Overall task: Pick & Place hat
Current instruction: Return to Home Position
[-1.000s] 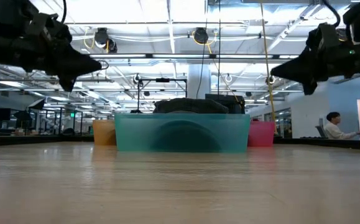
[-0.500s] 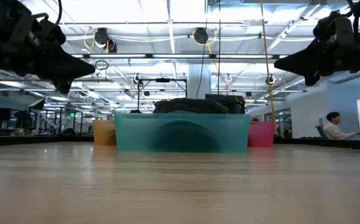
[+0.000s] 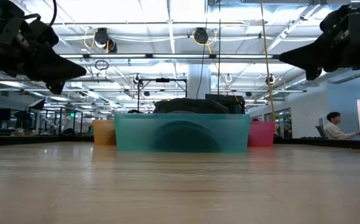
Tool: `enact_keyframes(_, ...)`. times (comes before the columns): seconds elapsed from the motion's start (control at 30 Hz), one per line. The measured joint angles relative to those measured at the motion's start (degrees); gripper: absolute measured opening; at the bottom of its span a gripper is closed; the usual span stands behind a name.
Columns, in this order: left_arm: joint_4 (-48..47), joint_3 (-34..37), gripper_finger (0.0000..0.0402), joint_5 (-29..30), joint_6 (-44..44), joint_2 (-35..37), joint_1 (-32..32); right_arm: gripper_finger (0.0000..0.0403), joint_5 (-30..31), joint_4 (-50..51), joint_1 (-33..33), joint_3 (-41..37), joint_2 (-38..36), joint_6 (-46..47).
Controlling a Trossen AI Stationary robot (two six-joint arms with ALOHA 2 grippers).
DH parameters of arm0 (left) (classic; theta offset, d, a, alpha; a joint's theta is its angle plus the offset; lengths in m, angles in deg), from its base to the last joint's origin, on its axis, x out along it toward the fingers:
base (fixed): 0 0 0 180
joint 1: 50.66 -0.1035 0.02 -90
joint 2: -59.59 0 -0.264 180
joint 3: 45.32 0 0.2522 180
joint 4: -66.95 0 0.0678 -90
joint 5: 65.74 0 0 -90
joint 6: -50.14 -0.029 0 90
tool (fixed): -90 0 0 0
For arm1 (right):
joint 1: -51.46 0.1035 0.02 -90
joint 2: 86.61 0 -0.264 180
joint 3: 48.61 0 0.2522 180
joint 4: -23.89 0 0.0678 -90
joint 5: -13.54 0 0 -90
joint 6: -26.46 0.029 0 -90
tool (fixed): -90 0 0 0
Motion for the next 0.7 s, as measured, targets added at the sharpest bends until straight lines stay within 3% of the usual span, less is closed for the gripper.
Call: enact_keyframes(0.7, -10.1, -0.1, 0.0035, -3.3, -2.7, 14.0, 0.0, 0.0, -1.8, 12.2, 0.0, 1.4, -11.0, -0.4)
